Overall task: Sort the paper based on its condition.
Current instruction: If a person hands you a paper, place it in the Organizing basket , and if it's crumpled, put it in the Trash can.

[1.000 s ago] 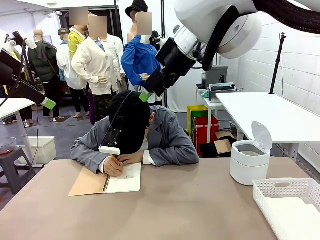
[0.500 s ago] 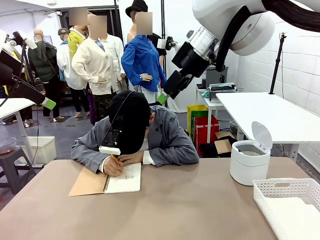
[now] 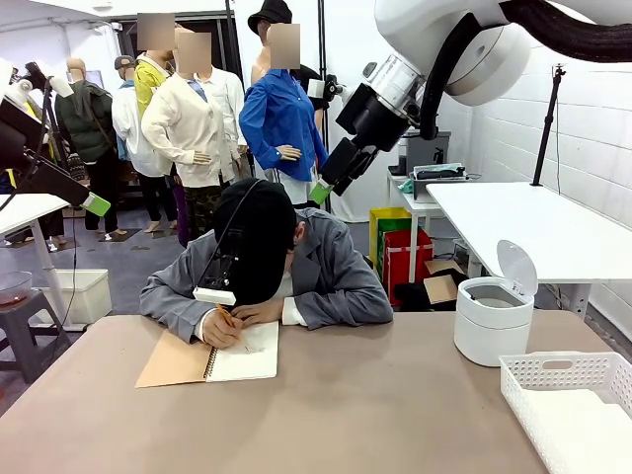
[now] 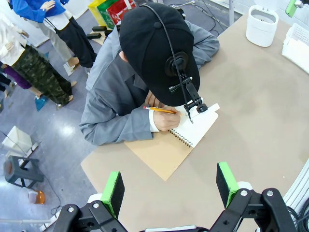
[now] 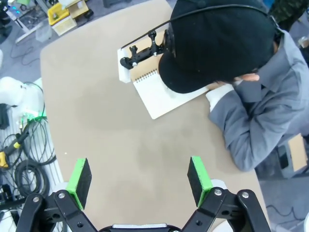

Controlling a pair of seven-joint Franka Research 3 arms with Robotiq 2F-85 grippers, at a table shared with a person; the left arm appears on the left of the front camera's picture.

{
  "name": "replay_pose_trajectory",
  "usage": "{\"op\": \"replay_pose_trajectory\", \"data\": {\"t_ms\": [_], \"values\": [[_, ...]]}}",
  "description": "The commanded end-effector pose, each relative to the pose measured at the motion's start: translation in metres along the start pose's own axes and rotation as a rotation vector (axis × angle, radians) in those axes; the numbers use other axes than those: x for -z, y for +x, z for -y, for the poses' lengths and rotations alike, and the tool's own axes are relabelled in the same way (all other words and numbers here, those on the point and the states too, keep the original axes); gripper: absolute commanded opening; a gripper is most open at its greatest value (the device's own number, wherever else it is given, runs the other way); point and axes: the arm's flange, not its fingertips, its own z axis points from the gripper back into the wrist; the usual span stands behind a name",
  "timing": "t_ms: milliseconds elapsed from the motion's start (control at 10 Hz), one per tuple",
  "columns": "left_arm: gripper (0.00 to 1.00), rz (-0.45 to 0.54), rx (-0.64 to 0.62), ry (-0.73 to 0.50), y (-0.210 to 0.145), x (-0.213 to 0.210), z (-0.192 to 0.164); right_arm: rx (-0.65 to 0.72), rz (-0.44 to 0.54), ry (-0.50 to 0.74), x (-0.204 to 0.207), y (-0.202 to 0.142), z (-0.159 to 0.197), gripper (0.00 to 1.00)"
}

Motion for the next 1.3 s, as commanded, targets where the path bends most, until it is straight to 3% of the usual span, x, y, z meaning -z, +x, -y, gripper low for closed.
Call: {"op": "replay_pose_trajectory", "data": {"t_ms": [0, 1200], "values": [[1.00, 0.002, -0.001, 0.002, 0.0000, -0.0004, -0.0006, 0.005, 0.008, -0.007, -0.0005, -0.0035, -0.0003, 1.00], [1.00, 0.002, -0.001, 0.002, 0.0000, -0.0004, -0.0006, 0.005, 0.008, -0.007, -0.0005, -0.0035, -0.0003, 1.00]]}}
